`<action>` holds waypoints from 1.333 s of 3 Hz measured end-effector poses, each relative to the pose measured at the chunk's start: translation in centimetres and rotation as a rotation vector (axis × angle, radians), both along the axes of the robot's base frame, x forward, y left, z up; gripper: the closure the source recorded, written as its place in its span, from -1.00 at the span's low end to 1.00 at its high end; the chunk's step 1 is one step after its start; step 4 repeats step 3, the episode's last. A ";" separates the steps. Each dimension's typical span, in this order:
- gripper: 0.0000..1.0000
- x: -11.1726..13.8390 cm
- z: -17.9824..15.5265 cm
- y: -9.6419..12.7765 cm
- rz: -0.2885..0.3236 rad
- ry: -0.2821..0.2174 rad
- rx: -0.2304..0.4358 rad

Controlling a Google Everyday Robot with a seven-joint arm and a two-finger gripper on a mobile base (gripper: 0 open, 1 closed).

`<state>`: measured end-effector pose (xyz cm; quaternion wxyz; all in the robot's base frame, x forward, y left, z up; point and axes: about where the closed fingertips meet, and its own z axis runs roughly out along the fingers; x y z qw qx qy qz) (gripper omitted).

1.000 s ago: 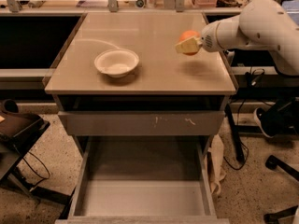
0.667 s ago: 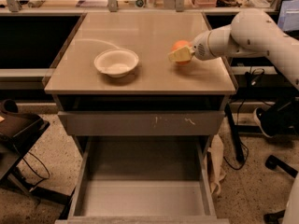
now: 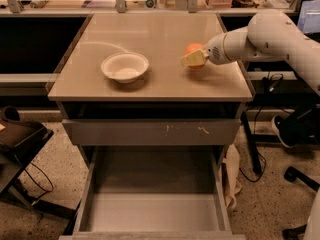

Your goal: Pick orange from middle drawer and place on counter

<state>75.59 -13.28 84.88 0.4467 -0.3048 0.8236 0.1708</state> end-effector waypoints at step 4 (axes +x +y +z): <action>-1.00 0.0 0.0 0.0 0.000 0.000 0.000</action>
Offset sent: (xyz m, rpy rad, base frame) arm 0.0000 0.0000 0.0000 0.0000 0.0000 0.0000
